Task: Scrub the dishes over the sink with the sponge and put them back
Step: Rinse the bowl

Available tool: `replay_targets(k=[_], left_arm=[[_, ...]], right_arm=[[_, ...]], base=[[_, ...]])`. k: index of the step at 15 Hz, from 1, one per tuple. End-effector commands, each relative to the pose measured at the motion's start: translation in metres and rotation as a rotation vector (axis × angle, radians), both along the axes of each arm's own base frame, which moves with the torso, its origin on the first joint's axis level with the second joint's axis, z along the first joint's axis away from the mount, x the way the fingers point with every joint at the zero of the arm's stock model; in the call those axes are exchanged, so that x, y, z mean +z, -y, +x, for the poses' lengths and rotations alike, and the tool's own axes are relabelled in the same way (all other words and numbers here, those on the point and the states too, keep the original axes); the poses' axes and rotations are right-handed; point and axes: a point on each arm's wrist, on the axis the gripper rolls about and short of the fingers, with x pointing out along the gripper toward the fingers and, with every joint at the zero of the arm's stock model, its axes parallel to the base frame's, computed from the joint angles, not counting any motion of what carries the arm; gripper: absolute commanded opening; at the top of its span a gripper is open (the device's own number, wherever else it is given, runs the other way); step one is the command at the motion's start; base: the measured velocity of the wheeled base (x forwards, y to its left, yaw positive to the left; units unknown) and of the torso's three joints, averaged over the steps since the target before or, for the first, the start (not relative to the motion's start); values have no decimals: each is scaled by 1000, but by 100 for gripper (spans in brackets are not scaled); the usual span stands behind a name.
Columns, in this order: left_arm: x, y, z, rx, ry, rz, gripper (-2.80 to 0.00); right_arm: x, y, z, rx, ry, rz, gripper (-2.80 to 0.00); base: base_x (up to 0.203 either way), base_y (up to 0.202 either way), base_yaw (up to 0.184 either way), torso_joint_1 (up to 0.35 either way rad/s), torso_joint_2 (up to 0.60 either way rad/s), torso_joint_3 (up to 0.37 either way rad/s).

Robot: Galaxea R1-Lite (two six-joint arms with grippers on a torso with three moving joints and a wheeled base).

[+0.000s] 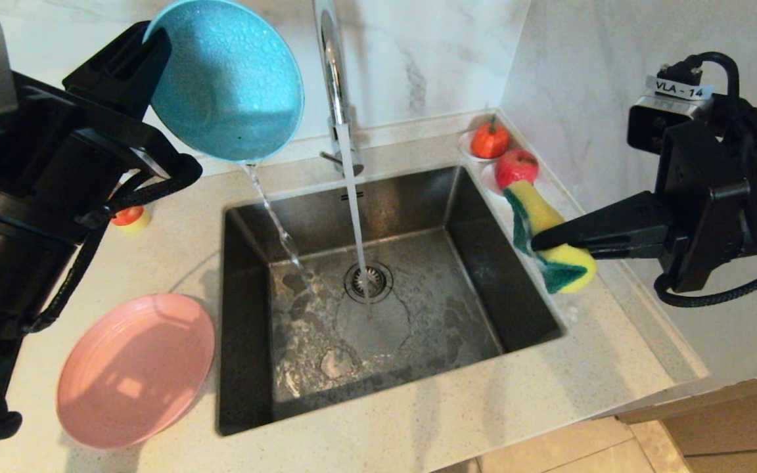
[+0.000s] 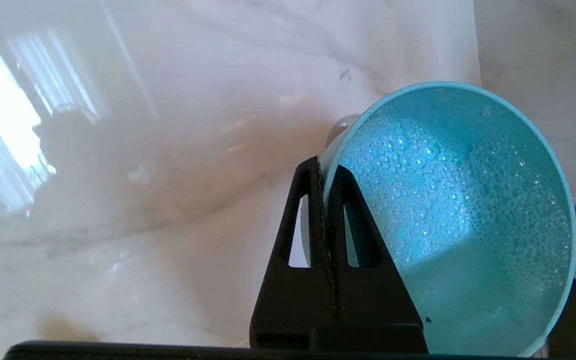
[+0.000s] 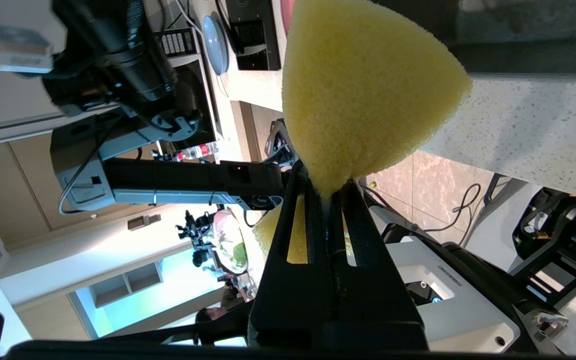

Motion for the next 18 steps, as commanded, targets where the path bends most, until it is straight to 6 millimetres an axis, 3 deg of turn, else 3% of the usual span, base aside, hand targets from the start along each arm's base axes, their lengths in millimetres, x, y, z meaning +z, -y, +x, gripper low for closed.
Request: replay_targets(k=[1,18], left_arm=[[5,-1,-4,-10,44,30,-280],[9,0,-6,49,140,166,-280]], right_arm=[[-1,-1,1,3,-10,-1,-280],[1,1,-1,1,-3,3,-280]], base=[[0,0,0,0,0,0],[0,0,0,0,0,0]])
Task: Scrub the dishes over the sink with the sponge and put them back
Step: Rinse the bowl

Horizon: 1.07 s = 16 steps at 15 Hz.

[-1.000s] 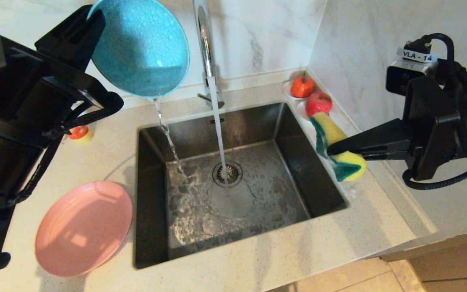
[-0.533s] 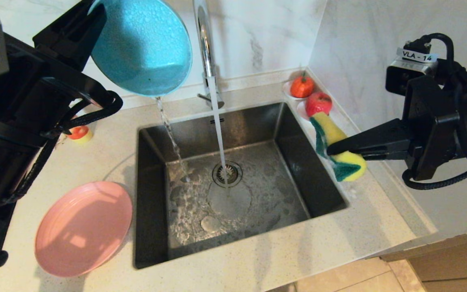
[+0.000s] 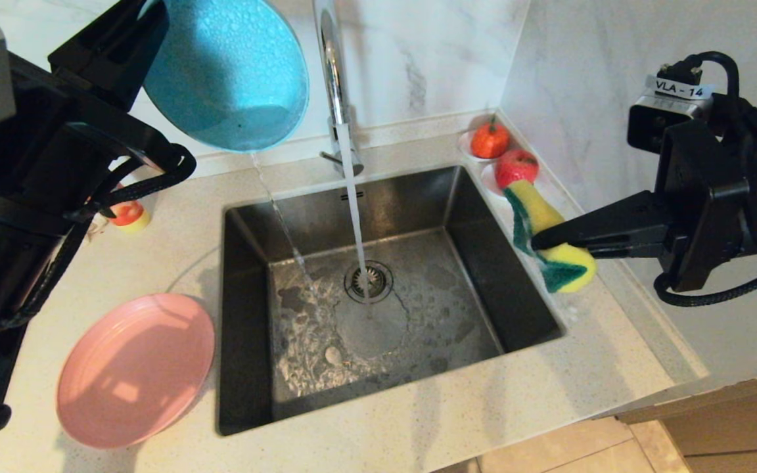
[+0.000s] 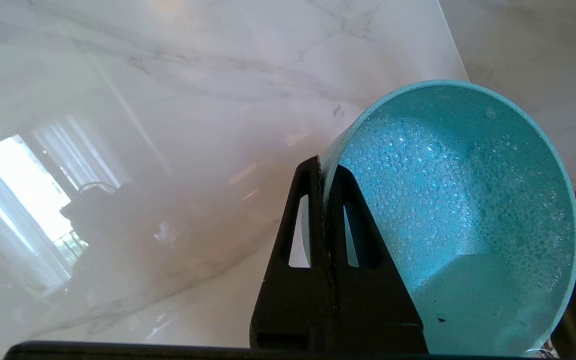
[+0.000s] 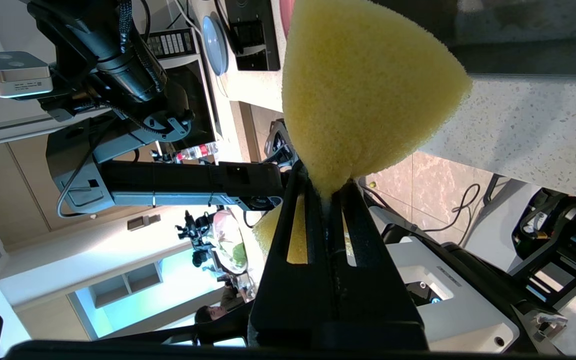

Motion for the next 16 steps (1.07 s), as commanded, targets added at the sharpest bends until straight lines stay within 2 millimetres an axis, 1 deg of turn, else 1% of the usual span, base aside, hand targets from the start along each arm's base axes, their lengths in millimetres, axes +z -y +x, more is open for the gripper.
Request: replay_targets(k=[1,6,9,11,12,13,15,16], left_arm=[[1,0,0,15,17,10,-280],[-3,1,1,16,13,29,-280],[-3,0,4,33,-59,-43,-280],[-6,0,9,-35,-270,-185,-280],[-4,-1,9,-39,-307,-223,-280],[-3,-2,8,-47,-326,-238,-280],[-4,-8,3,-67,-526,-284,-280],[0,-13,-4,-76,-602,-343,-280]], right_arm=[[1,1,-2,2,-1,4,-280],[1,1,-2,2,-2,4,-280],[1,2,-2,1,-1,5,-280],[1,3,-1,-5,0,4,-280],[1,3,-1,-5,0,4,-280],[3,6,-3,-14,6,7,-280],[5,8,-6,-15,12,10,-280],[5,8,-6,-16,11,9,-280]], base=[[0,0,0,0,0,0],[0,0,0,0,0,0],[0,0,0,0,0,0],[0,0,0,0,0,0],[0,0,0,0,0,0],[0,0,0,0,0,0],[0,0,0,0,0,0],[0,0,0,0,0,0]])
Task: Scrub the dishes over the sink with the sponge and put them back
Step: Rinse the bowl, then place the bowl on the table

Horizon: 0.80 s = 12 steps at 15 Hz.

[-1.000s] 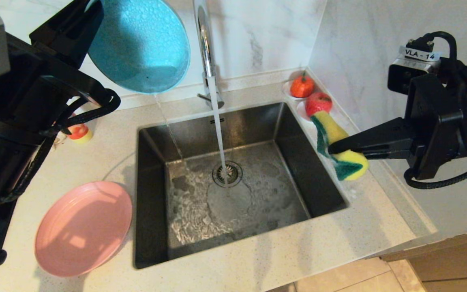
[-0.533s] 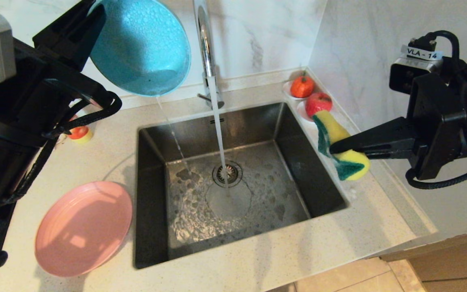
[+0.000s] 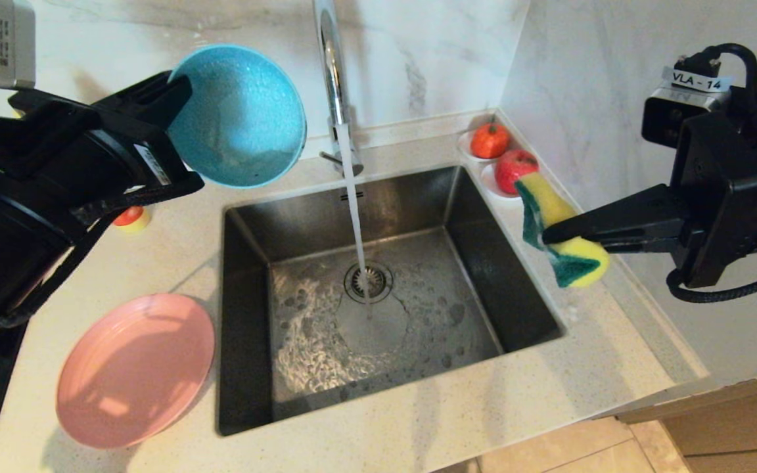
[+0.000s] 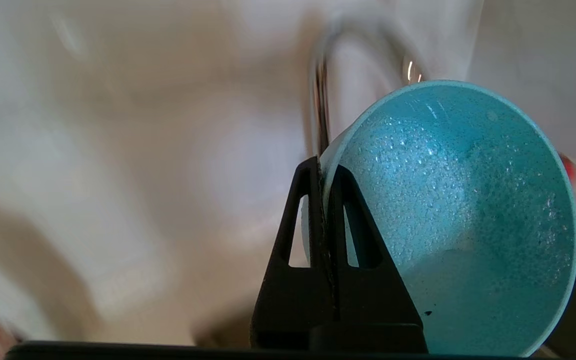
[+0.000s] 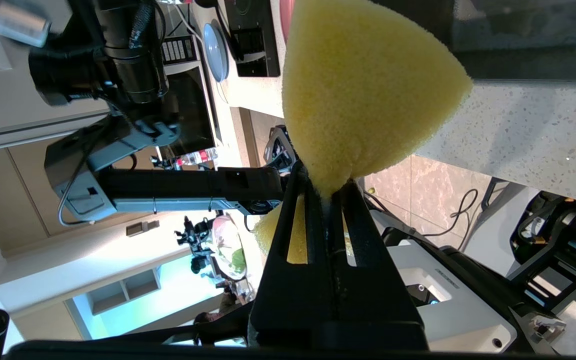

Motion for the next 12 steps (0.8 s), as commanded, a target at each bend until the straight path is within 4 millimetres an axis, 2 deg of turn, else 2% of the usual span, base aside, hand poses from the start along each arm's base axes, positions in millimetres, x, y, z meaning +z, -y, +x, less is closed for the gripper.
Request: replay_targets(k=[1,5,8,12], left_arm=[[8,-12,-15,0,-179,-96,-280],[14,-37,-36,54,-470,-258,-280],[31,-59,-62,106,-591,-467,-280],[23,-89,-56,341,-636,-495,-280]], right_arm=[[1,2,-3,-1,-3,4,-280],[-8,4,-5,17,-3,-45,-280],[-5,11,-13,5,2,-52,-280],[-2,25,-15,-54,6,-55,-280]], base=[[0,0,0,0,0,0],[0,0,0,0,0,0],[0,0,0,0,0,0],[0,0,0,0,0,0]])
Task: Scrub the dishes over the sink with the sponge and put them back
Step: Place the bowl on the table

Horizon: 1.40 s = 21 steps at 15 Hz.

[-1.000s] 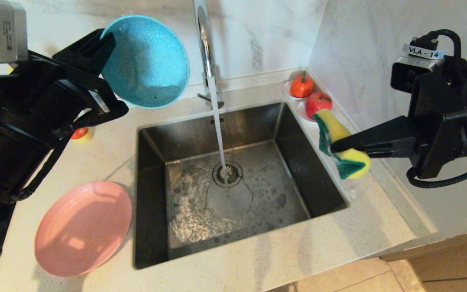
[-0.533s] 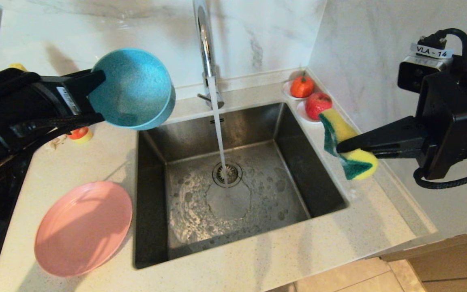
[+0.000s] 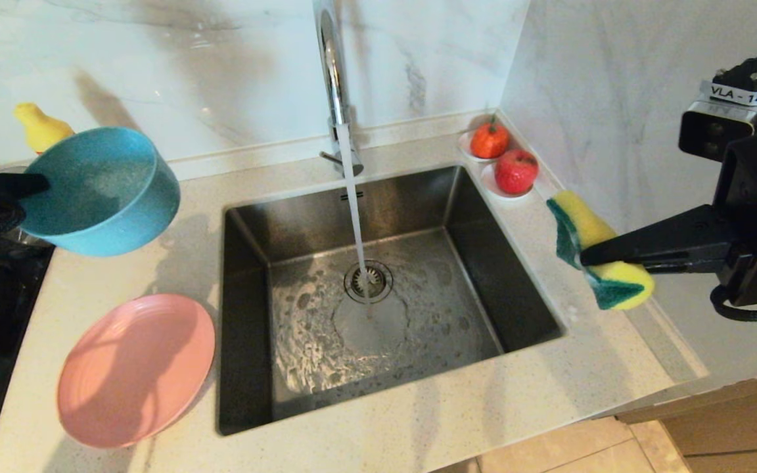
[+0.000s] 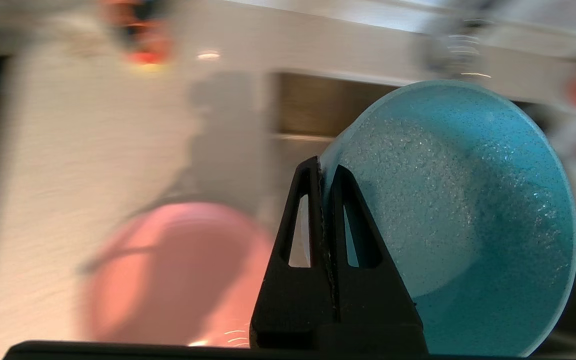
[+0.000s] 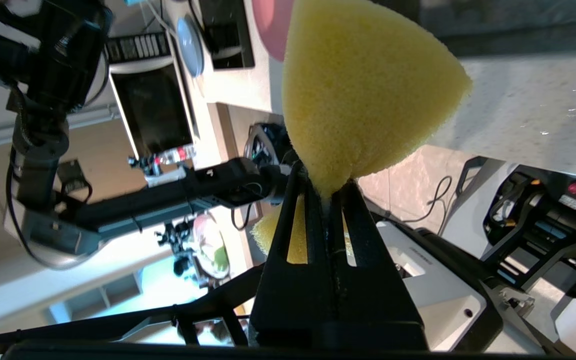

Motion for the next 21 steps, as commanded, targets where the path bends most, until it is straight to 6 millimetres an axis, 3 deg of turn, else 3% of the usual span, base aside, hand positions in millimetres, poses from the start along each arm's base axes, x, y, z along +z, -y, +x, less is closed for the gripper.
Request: replay_targets(k=[1,7,12,17,21], left_arm=[[-3,-22,6,139,-30,27,-280],[-28,-84,30,383,-169,79,-280],[-74,-155,61,532,-222,25,-280],[-106,-216,60,641,-241,-14,-280],[-119,-237,53,662,-242,-31,-280]], right_arm=[[1,8,1,-39,-1,3,-280],[-8,14,8,-67,-6,-21,-280],[-16,10,21,-64,-37,-35,-280],[-20,8,26,-50,-29,-51,-280],[-19,8,26,-50,-26,-51,-280]], base=[[0,0,0,0,0,0],[0,0,0,0,0,0],[0,0,0,0,0,0],[0,0,0,0,0,0],[0,0,0,0,0,0]])
